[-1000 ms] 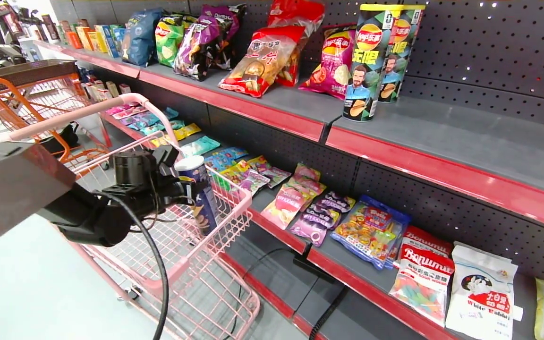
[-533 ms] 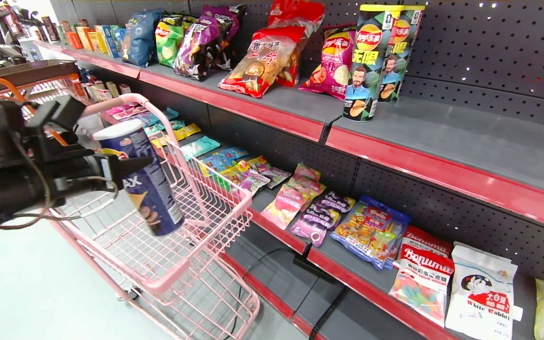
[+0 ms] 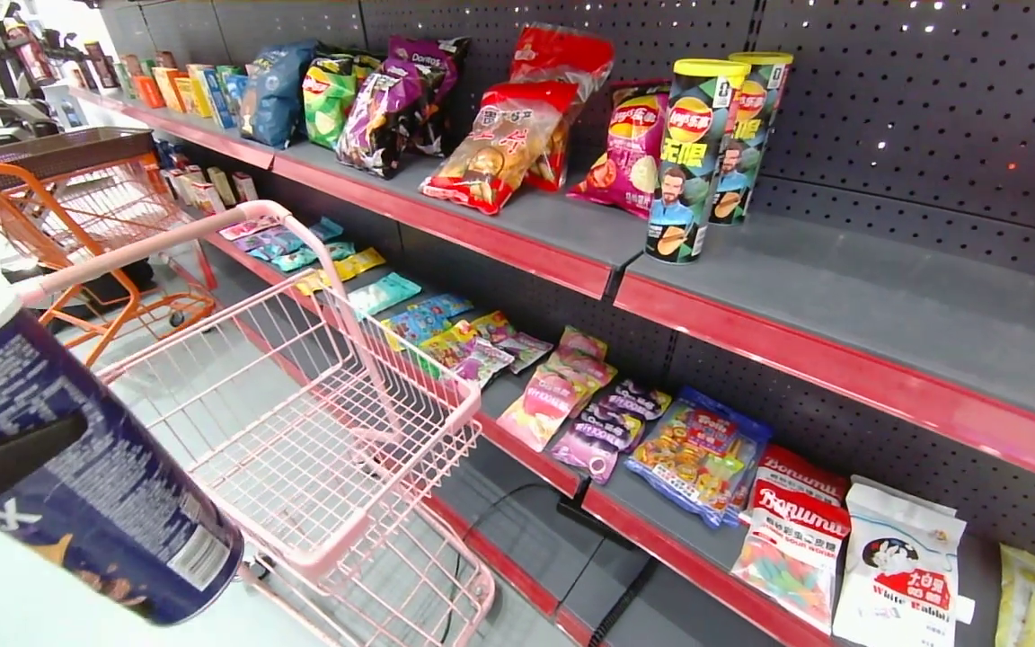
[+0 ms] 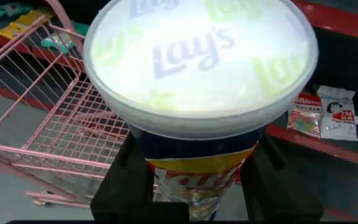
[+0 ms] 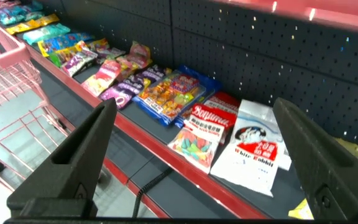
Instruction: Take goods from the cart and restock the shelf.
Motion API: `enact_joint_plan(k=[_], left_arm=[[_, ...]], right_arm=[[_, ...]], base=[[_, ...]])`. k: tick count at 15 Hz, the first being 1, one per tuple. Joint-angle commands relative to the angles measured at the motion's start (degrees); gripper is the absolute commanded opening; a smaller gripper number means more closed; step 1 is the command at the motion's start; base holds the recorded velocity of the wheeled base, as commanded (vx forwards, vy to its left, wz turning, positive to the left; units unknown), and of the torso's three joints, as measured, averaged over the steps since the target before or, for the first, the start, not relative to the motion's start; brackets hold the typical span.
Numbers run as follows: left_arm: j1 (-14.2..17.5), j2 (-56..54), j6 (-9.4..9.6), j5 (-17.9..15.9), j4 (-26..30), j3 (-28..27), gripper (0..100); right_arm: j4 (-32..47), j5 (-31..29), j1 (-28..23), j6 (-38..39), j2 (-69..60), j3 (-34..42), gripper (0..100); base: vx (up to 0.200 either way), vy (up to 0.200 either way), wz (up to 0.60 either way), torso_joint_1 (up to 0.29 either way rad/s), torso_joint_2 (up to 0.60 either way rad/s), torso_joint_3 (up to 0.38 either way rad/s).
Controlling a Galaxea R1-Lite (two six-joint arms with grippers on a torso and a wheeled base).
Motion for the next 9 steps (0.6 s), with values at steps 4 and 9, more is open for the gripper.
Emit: enact_joint_plan(k=[4,9], left_arm=[[0.04,-12.66,1.19,0.38,5.67,3.12,0],[0.04,-14.42,1.28,0.29,5.67,5.14,0]], right_arm=[[-0.05,-0.11,0.01,0.11,0.08,0.01,100],[-0.05,-0.02,0.01,0.02,0.08,0.01,100]], base=[[0.0,0.0,0.0,0.204,-0.55,-0.355],[0.0,0.0,0.0,0.235,-0.59,-0.355]])
